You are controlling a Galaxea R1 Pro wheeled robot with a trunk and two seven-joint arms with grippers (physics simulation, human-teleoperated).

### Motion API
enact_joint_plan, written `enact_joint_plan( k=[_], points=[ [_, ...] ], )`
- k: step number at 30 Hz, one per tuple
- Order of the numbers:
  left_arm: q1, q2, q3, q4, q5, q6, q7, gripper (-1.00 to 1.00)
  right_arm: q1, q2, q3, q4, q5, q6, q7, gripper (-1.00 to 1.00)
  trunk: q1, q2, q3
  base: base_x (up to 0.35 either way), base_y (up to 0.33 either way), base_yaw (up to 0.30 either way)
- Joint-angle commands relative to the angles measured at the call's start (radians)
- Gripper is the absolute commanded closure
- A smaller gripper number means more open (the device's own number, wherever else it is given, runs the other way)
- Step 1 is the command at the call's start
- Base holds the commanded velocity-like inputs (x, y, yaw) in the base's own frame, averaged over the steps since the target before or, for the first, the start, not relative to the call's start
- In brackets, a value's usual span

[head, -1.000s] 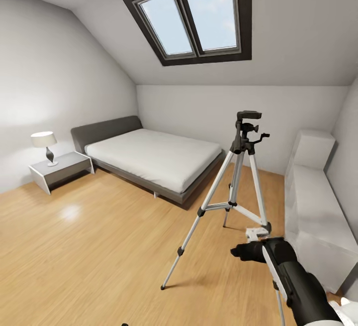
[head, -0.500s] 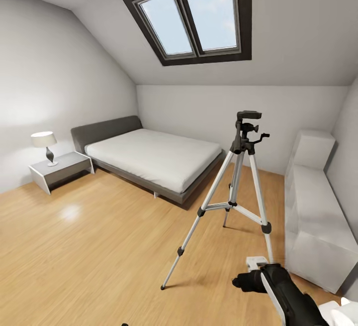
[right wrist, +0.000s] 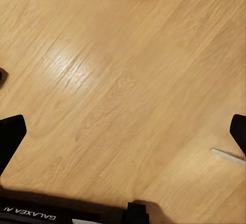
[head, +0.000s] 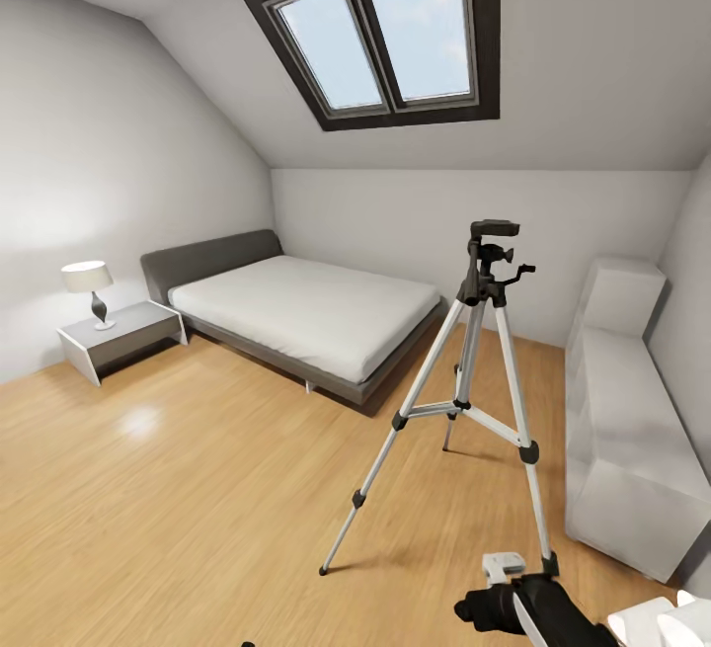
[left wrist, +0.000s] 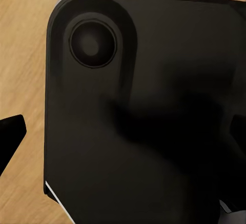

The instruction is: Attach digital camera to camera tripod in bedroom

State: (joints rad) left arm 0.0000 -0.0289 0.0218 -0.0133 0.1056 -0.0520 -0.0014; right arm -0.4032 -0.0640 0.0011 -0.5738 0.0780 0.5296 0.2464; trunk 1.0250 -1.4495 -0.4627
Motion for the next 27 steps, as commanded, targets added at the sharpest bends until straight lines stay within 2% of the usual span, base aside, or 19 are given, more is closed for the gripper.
enact_joint_plan(
  k=[1, 7, 15, 22, 24, 27],
  points=[
    [0.000, 0.000, 0.001, 0.000, 0.009, -0.002, 0.000, -1.00, 0.000, 0.000, 0.000, -0.001, 0.009, 0.002, 0.006, -1.00, 0.000, -0.001, -0.001, 0.000, 0.000, 0.000],
    [0.000, 0.000, 0.001, 0.000, 0.009, -0.002, 0.000, -1.00, 0.000, 0.002, 0.000, 0.004, 0.010, 0.002, 0.001, -1.00, 0.000, -0.001, -0.001, 0.000, 0.030, 0.000],
    [0.000, 0.000, 0.002, 0.000, 0.009, -0.002, 0.000, -1.00, 0.000, 0.000, -0.001, 0.020, -0.002, -0.002, 0.011, -1.00, 0.000, -0.001, -0.001, 0.000, 0.273, 0.002],
    [0.000, 0.001, 0.005, 0.000, 0.012, -0.002, 0.001, -1.00, 0.000, 0.001, -0.001, 0.039, -0.003, -0.007, 0.028, -1.00, 0.000, -0.001, -0.001, 0.000, 0.111, 0.198],
    [0.000, 0.002, 0.017, 0.000, 0.027, -0.002, 0.001, -1.00, 0.000, 0.002, 0.000, 0.057, 0.001, -0.009, 0.028, -1.00, 0.000, -0.001, -0.001, 0.000, 0.013, 0.278],
    [0.000, 0.004, 0.051, 0.000, 0.073, -0.002, 0.000, -1.00, 0.000, 0.002, 0.000, 0.109, 0.006, -0.019, 0.026, -1.00, 0.000, -0.001, -0.001, 0.000, 0.005, 0.286]
  ],
)
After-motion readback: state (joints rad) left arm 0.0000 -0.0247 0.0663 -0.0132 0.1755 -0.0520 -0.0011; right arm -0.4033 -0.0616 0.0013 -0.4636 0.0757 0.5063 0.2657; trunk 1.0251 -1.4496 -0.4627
